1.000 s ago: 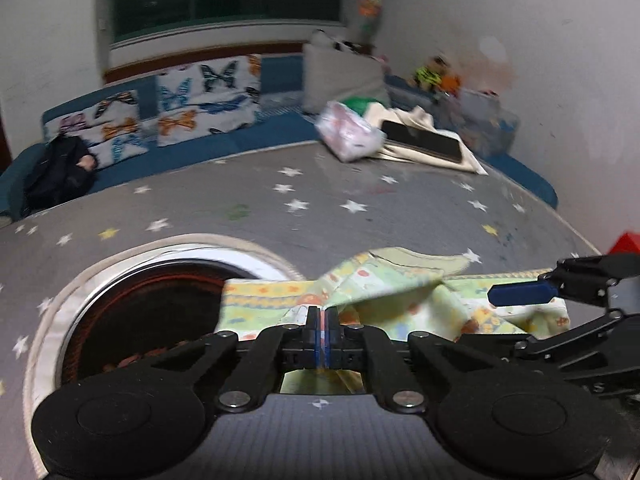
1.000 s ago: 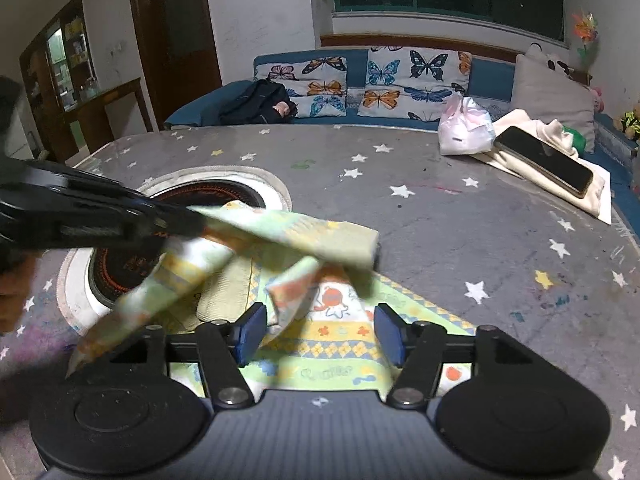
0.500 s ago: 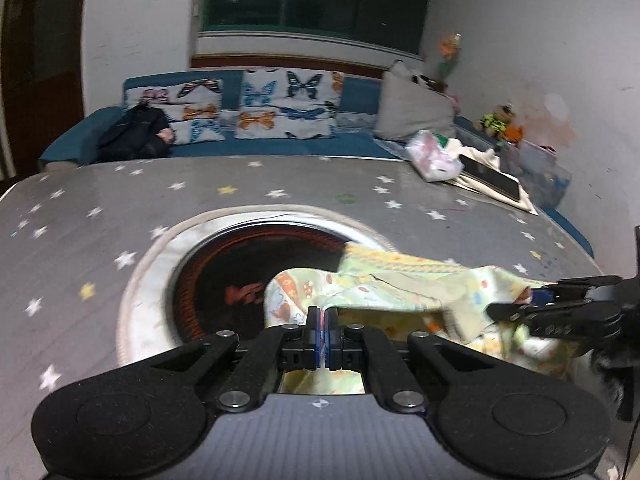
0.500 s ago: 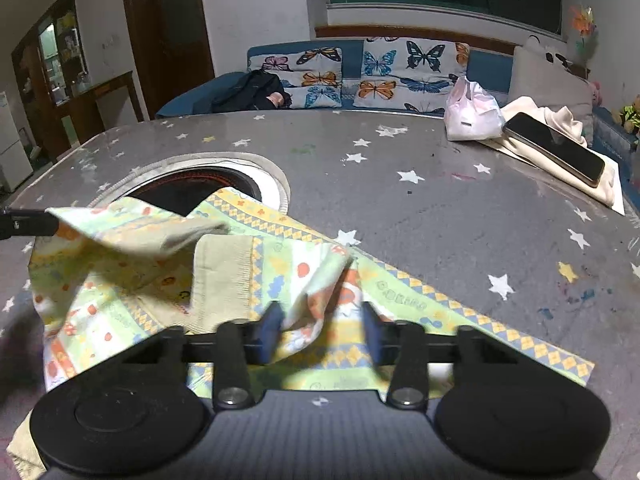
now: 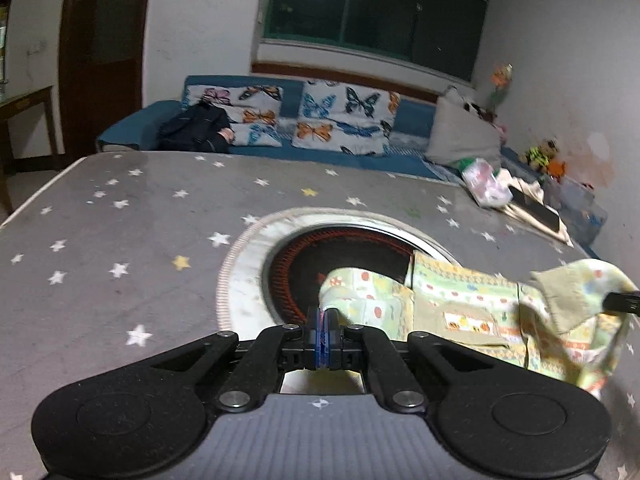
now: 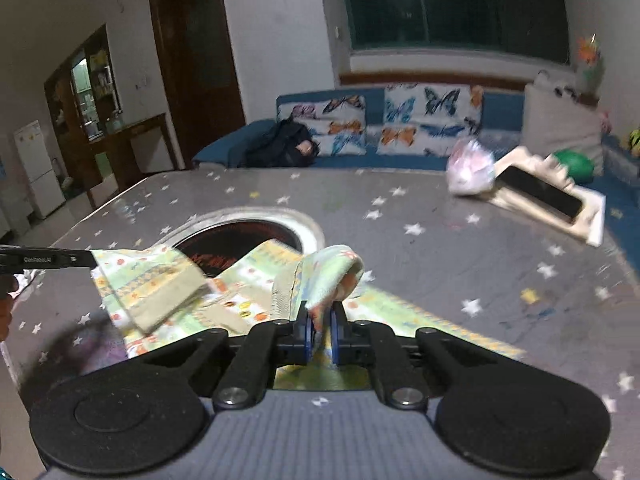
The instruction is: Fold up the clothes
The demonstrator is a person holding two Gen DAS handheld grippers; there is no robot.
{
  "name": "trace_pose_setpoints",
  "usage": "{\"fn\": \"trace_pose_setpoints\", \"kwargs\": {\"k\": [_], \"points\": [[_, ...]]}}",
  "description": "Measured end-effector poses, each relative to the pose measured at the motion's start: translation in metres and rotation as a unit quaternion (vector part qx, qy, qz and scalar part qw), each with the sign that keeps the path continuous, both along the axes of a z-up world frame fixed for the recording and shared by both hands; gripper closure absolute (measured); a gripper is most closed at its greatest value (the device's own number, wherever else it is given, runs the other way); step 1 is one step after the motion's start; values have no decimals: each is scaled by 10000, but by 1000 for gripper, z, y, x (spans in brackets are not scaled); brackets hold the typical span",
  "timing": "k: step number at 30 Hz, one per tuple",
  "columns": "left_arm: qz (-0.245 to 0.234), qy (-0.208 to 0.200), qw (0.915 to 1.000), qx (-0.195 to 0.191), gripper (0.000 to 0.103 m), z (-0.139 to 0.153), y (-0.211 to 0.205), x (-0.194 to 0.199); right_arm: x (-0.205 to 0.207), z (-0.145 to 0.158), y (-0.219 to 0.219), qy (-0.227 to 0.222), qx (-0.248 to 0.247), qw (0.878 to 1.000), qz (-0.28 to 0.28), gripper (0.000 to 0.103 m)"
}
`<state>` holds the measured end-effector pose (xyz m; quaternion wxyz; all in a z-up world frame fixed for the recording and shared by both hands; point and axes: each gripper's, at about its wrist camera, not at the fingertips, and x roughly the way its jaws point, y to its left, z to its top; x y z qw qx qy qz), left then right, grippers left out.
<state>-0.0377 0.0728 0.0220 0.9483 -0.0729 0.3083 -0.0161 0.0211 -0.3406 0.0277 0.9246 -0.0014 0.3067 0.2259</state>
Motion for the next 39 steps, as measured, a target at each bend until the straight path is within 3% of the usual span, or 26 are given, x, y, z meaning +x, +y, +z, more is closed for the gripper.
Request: {"fn": "trace_pose_setpoints", "kwargs": {"k": [7, 15, 22, 27, 31, 34, 39], "points": [[266, 29, 9995, -152, 102, 3, 24, -25, -12, 8, -34, -49, -120, 9980, -613, 95], [593, 115, 9981, -120, 102, 7, 50, -57, -23, -14, -56, 279, -399, 9937, -1007, 95], [926, 437, 9947, -23, 101, 1, 74, -71, -24, -30, -65, 771, -541, 9900, -1051, 84], [903, 509, 9946, -10, 90, 1, 74, -64, -18, -13, -70, 539, -406, 9909, -1161, 63], [592, 452, 9972, -36, 68, 4, 55, -45, -3, 1, -67, 404, -211, 9934, -1049, 48], [279, 437, 9986, -63, 56, 4, 36, -26, 12, -1, -57, 463, -143, 9947, -910, 48], [-177, 557, 9982, -157, 50, 0, 8, 15, 41, -20, -42, 740, 35, 9938, -831, 46]]}}
